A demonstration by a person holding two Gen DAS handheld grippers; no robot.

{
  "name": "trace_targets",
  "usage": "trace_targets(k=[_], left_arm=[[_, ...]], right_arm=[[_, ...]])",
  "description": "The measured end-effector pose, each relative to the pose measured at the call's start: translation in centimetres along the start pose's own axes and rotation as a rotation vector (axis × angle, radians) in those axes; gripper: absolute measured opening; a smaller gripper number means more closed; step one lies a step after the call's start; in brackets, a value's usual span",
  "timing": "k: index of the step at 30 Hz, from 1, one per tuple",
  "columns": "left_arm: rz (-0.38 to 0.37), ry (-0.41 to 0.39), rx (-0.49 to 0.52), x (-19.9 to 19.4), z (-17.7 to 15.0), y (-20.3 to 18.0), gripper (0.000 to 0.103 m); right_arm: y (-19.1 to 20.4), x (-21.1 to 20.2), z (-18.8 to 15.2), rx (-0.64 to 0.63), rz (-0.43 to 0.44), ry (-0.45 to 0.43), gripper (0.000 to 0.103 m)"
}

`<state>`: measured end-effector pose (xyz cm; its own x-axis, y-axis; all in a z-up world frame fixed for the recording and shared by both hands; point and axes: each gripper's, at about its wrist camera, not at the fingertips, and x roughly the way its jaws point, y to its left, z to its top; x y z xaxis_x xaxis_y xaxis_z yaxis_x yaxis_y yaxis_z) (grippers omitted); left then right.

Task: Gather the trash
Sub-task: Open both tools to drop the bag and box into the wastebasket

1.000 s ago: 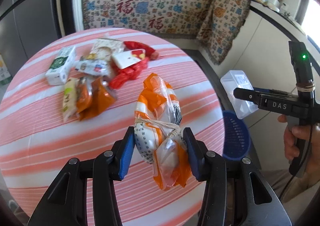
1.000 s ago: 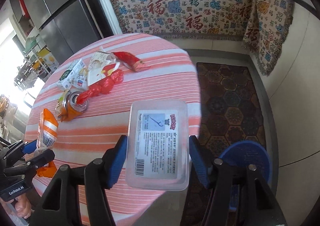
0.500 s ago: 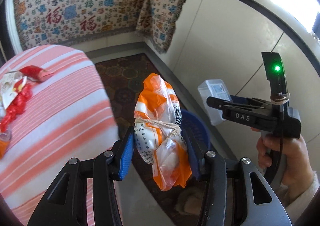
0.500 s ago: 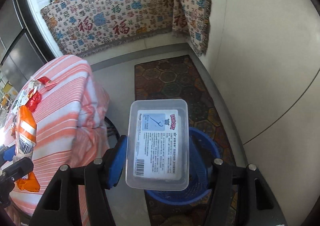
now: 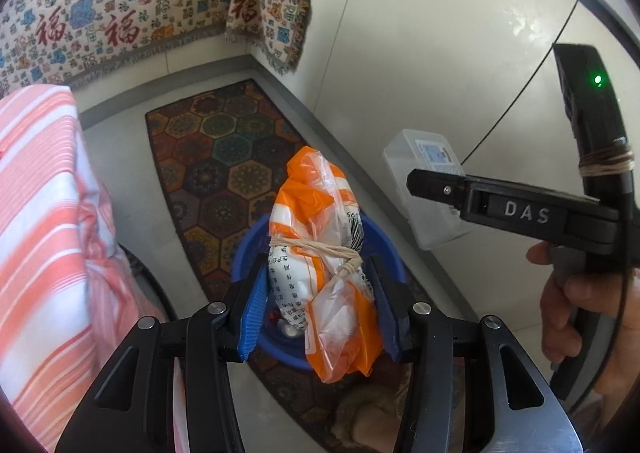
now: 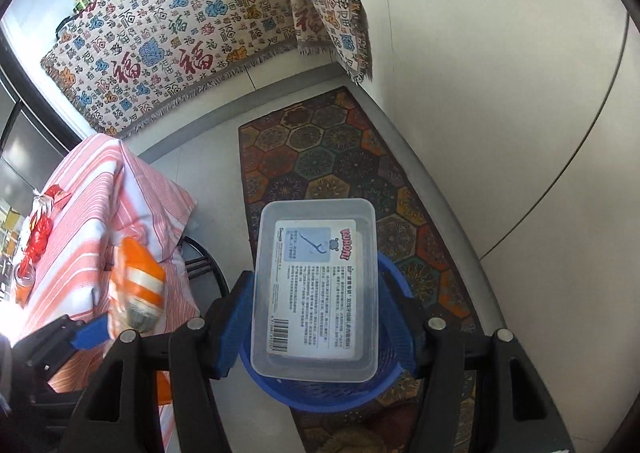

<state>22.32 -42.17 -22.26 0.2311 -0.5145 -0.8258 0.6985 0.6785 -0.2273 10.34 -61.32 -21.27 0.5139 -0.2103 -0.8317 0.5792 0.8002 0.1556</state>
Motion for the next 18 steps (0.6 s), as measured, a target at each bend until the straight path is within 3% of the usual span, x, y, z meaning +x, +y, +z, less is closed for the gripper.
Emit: trace_targets(k=[4,7,9,10,14,18], left_arm=[[-0.004,0.008,0.014,1.7,0.3,-0.7,0.05],[-0.008,0.008,0.02,3.0,0.3,-1.1,0.057],[-0.017,-0.002,0.017,3.7,0.3,-1.1,0.084],[-0.019,-0.024,0.013,3.7,0.2,-1.1,0.087],[-0.011,-0.061,0.003,3.0,0.2,-0.8,0.089],[0.013,-0.142,-0.001,-0.6,-0.3,-0.5,0.094]], right_arm=[[-1.2,0.4,0.2,0.036,0.011,0.004,0.062],[-1.8,0.8,0.4,0.069,0.026,0.001,0.063],[-2.2,1.2,0.5,0.087,0.034,0.005,0.066],[-2.3,1.1,0.5,0.09,0.032,0.002,0.075],[-2.9,0.5,0.8,0.117,0.044,-0.029,0.077],[-2.7,-0.9,1.2,0.112,0.024,-0.092,0.077]])
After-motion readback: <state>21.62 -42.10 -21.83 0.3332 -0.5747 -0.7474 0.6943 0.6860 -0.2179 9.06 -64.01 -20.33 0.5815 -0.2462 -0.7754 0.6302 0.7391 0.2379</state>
